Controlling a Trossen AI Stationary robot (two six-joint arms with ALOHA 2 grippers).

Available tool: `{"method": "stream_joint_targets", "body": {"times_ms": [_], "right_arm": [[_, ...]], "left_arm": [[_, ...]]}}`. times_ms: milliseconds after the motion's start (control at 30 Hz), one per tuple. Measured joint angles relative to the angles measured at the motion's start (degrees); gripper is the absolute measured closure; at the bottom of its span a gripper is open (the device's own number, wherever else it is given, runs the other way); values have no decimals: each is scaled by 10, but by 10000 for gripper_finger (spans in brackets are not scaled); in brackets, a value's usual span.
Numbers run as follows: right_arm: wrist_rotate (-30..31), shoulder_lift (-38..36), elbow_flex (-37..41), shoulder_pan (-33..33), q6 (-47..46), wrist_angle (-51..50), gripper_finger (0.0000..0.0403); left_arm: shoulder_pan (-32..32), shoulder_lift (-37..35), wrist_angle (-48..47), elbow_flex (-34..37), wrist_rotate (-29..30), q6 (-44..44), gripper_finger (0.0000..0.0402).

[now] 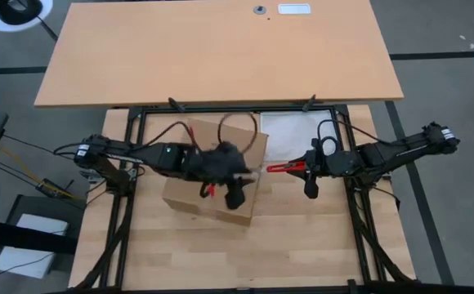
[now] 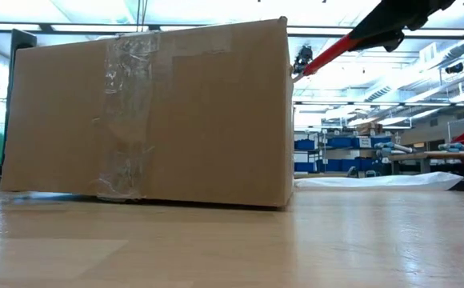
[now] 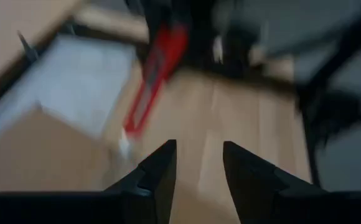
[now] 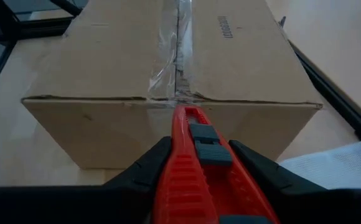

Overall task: Unpack boxes
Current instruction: Open the cardboard box using the red cutter

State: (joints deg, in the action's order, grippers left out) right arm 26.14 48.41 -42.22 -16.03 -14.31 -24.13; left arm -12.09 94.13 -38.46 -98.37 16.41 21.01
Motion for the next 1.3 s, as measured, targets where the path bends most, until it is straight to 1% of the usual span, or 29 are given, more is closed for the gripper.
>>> {"method": "stream_joint_targets", "body": {"times_ms": [67, 200, 333, 400, 567, 733, 833, 1167, 1233, 1300], "right_arm": [[-3, 6, 0, 0, 4, 4, 262], [-8, 13, 0, 0, 5, 16, 264], [-15, 17, 0, -1, 10, 17, 264], [-21, 19, 0, -1, 10, 19, 262], [-23, 20, 0, -1, 10, 19, 264], [-28, 21, 0, -1, 9, 19, 264], [-30, 23, 0, -1, 9, 19, 262], [-36, 30, 0, -11, 20, 18, 263], [-52, 30, 0, -16, 28, 18, 263], [-82, 30, 0, -20, 33, 19, 264]], "left_arm": [[-15, 0, -55, 0, -4, -9, 261], [-46, 0, -122, 0, -6, -32, 261], [-78, 17, -157, 11, -7, -44, 261], [-93, 33, -151, 12, -8, -49, 261], [-115, 82, -122, 13, 3, -105, 261], [-121, 119, -114, 13, 78, -128, 261], [-117, 134, -103, 13, 97, -144, 261], [-91, 149, -70, 12, 121, -143, 261], [-86, 149, -74, 12, 124, -133, 261], [-82, 150, -75, 12, 124, -129, 261]]}}
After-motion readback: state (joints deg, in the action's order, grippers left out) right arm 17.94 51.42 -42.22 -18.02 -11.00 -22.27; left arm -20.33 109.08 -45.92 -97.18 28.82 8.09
